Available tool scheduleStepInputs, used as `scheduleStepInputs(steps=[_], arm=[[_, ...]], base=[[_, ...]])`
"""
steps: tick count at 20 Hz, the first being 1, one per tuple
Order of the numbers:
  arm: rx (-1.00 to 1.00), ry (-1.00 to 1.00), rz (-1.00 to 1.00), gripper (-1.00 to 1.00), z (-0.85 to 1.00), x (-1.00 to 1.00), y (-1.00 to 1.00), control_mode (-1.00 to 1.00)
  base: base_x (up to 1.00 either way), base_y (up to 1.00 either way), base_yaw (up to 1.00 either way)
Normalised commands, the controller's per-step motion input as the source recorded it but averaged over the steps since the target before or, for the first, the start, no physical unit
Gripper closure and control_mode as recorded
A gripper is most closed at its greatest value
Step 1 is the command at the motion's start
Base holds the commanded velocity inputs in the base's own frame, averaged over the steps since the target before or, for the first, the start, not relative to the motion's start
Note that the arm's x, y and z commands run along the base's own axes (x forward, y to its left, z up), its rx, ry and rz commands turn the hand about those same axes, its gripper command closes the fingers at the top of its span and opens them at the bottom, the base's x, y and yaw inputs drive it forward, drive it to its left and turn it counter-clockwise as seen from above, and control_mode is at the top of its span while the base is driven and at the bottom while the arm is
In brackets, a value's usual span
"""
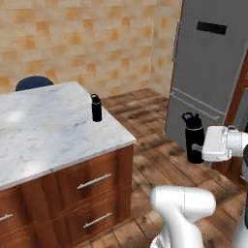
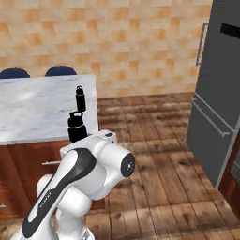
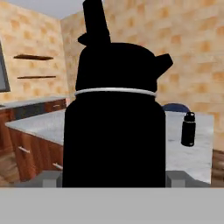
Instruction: Pick the water bottle, water bottle, bottled drink from the counter and place them in the open cabinet.
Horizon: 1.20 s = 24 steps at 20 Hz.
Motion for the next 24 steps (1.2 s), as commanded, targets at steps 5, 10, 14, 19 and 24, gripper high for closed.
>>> scheduleStepInputs(steps=[5, 10, 14, 19, 24], arm=[[0.00, 0.00, 0.00, 1.00, 0.00, 0.00, 0.00, 1.00], [0.00, 0.00, 0.00, 1.00, 0.00, 0.00, 0.00, 1.00], [0.00, 0.00, 0.00, 1.00, 0.00, 0.00, 0.00, 1.00], [0.00, 0.00, 0.00, 1.00, 0.00, 0.00, 0.00, 1.00], [0.00, 0.00, 0.00, 1.00, 0.00, 0.00, 0.00, 1.00]], base=[[0.00, 0.09, -0.98], [0.00, 0.09, -0.98], [0.00, 0.08, -0.99], [0.00, 0.05, -0.99], [0.21, -0.02, -0.43]])
